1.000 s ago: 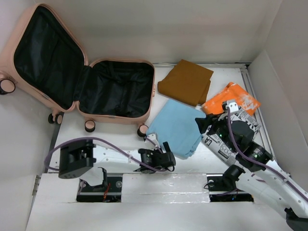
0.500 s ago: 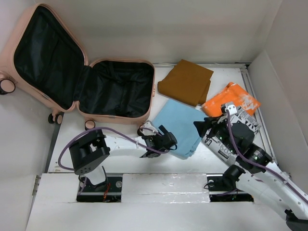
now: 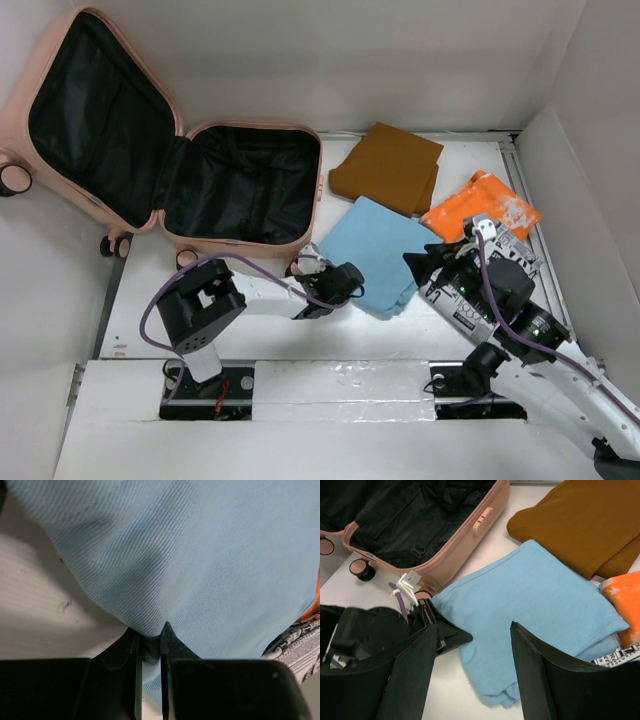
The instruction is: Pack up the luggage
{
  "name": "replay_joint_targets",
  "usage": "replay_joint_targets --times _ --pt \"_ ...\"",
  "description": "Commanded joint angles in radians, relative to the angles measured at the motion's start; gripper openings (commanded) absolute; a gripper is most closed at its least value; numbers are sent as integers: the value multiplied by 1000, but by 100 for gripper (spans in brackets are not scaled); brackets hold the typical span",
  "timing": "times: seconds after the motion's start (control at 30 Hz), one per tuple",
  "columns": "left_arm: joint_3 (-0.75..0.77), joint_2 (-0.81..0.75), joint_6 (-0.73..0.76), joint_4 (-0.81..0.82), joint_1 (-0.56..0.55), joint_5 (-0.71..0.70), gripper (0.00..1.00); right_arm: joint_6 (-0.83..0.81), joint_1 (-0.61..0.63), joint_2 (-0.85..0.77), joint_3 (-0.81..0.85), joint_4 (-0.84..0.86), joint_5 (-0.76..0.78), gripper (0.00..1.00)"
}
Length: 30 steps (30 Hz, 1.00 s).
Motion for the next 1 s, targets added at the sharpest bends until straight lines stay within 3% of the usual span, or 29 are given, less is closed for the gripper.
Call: replay_joint_targets --times 0.0,0.17,0.2,0.43,0.47,0.6,0.77,0.93,0.97 --pt "-102 30 105 57 71 6 0 3 -6 -7 1 51 -44 66" --pt "-91 -106 215 25 51 -61 0 3 -6 -7 10 74 -53 66" --pt "-75 -132 314 25 51 -71 0 3 -6 3 10 74 -53 66" --pt "221 -227 760 -40 78 6 0 3 -6 45 50 118 -64 66" --pt "275 -227 903 -26 87 51 0 3 -6 45 50 118 -64 66" --pt "453 -201 1051 -173 109 -23 0 -7 -6 63 73 138 -74 66" --pt "567 -162 1226 -195 270 116 0 -16 -6 83 73 174 -74 66" --pt "649 -171 1297 -132 451 377 0 -16 -6 105 83 192 -85 66" --pt "680 -143 1297 -132 530 420 0 -16 -6 105 72 192 -85 66"
